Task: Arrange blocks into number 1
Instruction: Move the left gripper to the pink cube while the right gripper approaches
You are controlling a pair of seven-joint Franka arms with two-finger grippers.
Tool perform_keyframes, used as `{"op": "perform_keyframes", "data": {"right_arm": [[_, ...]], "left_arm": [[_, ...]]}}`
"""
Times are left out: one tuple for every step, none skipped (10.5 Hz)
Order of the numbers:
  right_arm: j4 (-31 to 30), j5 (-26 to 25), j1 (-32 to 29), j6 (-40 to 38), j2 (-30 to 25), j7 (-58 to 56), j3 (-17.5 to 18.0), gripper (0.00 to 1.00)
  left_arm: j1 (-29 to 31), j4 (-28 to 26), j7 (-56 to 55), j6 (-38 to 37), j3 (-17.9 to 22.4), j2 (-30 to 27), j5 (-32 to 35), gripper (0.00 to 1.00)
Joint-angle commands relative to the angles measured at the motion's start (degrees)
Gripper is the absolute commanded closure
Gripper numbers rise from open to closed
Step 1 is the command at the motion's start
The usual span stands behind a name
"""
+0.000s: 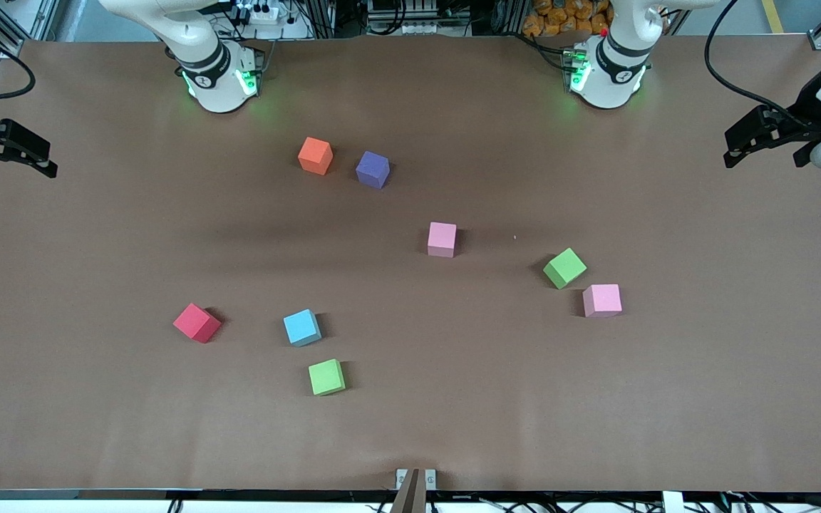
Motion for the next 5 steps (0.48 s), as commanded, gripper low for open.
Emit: {"op": "perform_keyframes", "data": {"right_arm": [[1.37, -0.9, -0.05, -0.69, 0.41, -0.76, 0.16, 0.0], [1.37, -0.81, -0.05, -0.6, 0.49, -0.76, 0.16, 0.0], [1.37, -0.72, -0.14, -0.6, 0.49, -0.76, 0.08, 0.0], [1.37, -0.72, -0.14, -0.6, 0.58, -0.76, 0.16, 0.0], [1.37, -0.72, -0.14, -0.6, 0.67, -0.76, 0.08, 0.0]], "left_arm": [[-0.24, -0.03, -1.07, -1.04, -0.08, -0.96, -0.92, 0.0], [-0.76, -0.47, -1.15, -1.56, -0.34, -0.87, -0.74, 0.0], [-0.85, -2.12, -1.85, -1.57, -1.47, -0.78, -1.26, 0.0], [-0.86, -5.45, -3.42, -0.35, -4.18, -0.7, -3.44, 0.0], [-0.86, -8.52, -8.05, 2.8, -8.38, -0.35, -4.42, 0.0]]}}
